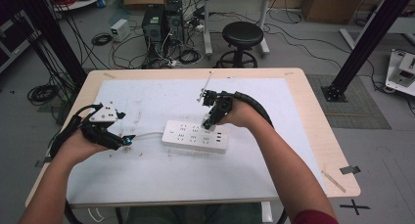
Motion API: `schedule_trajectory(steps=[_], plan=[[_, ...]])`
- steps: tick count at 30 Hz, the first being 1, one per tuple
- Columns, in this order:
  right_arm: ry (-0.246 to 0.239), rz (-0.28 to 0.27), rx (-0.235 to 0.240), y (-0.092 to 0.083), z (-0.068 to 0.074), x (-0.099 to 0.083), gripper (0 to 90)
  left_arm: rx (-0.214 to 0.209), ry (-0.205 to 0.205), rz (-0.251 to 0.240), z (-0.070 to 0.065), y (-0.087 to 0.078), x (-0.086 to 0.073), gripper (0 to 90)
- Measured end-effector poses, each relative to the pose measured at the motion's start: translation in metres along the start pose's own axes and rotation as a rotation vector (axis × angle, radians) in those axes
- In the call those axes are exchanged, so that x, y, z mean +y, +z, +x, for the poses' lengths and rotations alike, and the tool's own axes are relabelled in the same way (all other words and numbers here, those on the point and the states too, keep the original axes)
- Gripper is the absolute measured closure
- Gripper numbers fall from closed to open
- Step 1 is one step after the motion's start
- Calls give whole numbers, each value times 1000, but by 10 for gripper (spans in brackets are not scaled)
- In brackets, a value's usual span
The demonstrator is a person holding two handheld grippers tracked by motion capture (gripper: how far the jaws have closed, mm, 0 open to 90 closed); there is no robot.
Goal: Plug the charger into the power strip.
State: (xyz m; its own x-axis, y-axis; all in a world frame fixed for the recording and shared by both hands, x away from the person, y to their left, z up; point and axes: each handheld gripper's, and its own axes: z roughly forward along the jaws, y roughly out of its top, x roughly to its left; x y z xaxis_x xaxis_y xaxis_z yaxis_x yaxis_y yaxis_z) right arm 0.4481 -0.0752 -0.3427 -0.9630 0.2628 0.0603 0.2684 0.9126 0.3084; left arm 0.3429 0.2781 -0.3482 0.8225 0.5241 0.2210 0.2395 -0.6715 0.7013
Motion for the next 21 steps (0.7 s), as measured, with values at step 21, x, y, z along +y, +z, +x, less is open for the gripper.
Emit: schedule_trajectory(steps=[21], plan=[[-110, 136, -36, 16, 6, 15, 634, 2, 3, 6, -1, 2, -4, 175]])
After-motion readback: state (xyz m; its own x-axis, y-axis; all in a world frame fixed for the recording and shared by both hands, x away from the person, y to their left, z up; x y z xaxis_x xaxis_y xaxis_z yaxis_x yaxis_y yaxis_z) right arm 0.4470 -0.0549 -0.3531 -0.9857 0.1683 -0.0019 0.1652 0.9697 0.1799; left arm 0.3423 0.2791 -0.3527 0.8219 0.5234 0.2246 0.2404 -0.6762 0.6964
